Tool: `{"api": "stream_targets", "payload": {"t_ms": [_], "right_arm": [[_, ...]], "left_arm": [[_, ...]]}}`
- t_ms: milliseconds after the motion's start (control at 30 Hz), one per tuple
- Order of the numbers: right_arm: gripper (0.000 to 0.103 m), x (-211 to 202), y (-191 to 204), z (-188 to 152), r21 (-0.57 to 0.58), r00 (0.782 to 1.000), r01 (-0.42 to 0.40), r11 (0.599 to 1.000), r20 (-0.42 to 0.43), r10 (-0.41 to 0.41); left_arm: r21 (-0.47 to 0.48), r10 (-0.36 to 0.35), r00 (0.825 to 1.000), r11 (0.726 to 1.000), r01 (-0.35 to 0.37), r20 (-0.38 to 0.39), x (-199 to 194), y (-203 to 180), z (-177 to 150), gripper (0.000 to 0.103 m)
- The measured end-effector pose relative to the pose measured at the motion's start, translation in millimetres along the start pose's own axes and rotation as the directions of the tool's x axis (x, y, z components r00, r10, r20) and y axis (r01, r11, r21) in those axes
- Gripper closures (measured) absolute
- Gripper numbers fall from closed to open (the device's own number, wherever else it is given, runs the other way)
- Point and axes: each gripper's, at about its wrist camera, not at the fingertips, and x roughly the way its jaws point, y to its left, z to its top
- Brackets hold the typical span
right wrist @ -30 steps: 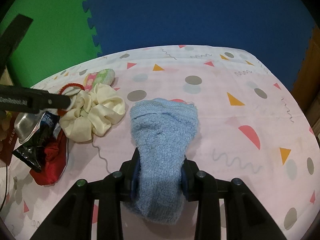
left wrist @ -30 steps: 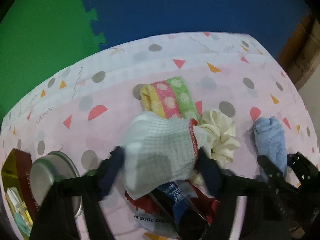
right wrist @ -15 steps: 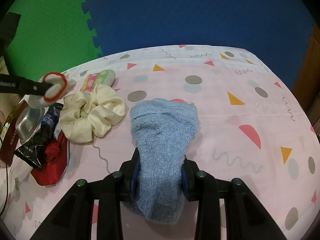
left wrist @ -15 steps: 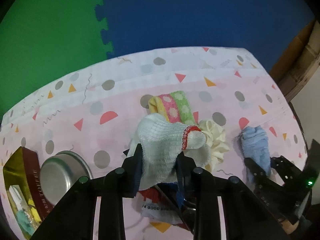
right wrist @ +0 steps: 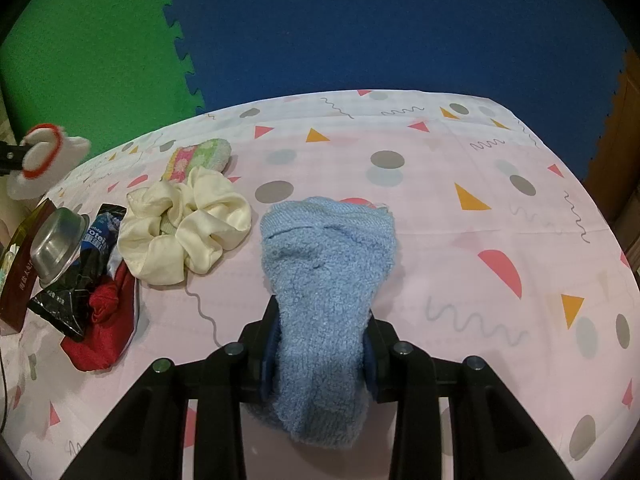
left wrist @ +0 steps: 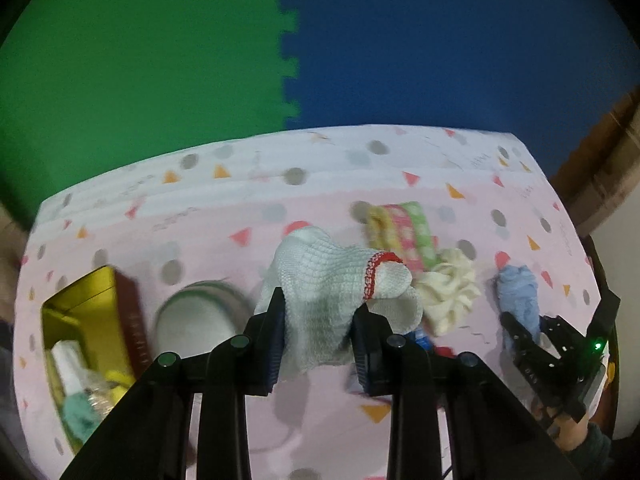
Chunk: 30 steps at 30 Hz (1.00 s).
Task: Organize soft objects
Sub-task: 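Carry the white mesh sock into the gold tray and open the left gripper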
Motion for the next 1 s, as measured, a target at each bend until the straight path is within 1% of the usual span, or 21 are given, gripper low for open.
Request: {"api": "stream_targets", "payload": {"t_ms": [133,300,367,433,533,667,767,833,900,967,1000], "right_arm": [[0.068,0.2,1.2,0.4,-0.004,1.0,0.005,1.0,-0.001,-0.005],[0.068,0.5,2.5,1.0,-0.012,1.0,0.013,1.0,-0.003,-0.013],[0.068,0.8,3.2,1.4,-0.015,1.0,0.015,1.0,-0.003,-0.015],[0.068,0.9,3.8,1.4,-0.018,1.0,0.019,1.0,-0.004,-0.019],[0.068,0.9,4.0,1.3,-0.022,1.0,0.023,0.999,-0.005,-0.023],[0.068,0.4,4.1,0.9,-0.024,1.0,0.026,0.999,-0.005,-0.026],[0.068,0.9,4.5,1.3,-0.027,1.0,0.029,0.999,-0.005,-0.029],[0.068,1.8,4.8,1.7,-0.03,1.0,0.03,0.999,-0.006,-0.03],[0.068,1.5,5.0,1.8,-0.032,0.999,0.033,0.999,-0.006,-0.033],[0.068,1.5,5.1,1.8,-0.034,0.999,0.035,0.999,-0.006,-0.036],[0.068,1.3,5.0,1.8,-0.034,0.999,0.035,0.999,-0.006,-0.035]], "left_arm": [[-0.037,0.055,0.998,0.998,-0.054,0.019,-16.0,35.8,-3.2,0.076],[-0.102,0.132,0.991,0.987,-0.128,0.032,-35.6,87.8,-13.1,0.076],[-0.125,0.16,0.987,0.98,-0.155,0.031,-41.4,108.8,-17.8,0.076],[-0.165,0.197,0.98,0.968,-0.191,0.022,-46.3,135.2,-23.8,0.076],[-0.196,0.242,0.97,0.952,-0.235,0.014,-49.5,163.2,-31.6,0.076],[-0.237,0.291,0.957,0.928,-0.286,-0.016,-43.8,196.2,-42.1,0.076],[-0.265,0.297,0.954,0.917,-0.299,-0.047,-32.8,216.2,-49.2,0.076],[-0.271,0.294,0.954,0.914,-0.3,-0.063,-23.7,223.7,-51.6,0.075],[-0.274,0.306,0.949,0.909,-0.315,-0.076,-17.0,228.6,-53.6,0.075],[-0.26,0.307,0.948,0.912,-0.319,-0.086,-8.1,231.1,-54.2,0.075],[-0.253,0.315,0.944,0.91,-0.329,-0.095,-2.2,232.9,-54.5,0.075]]}}
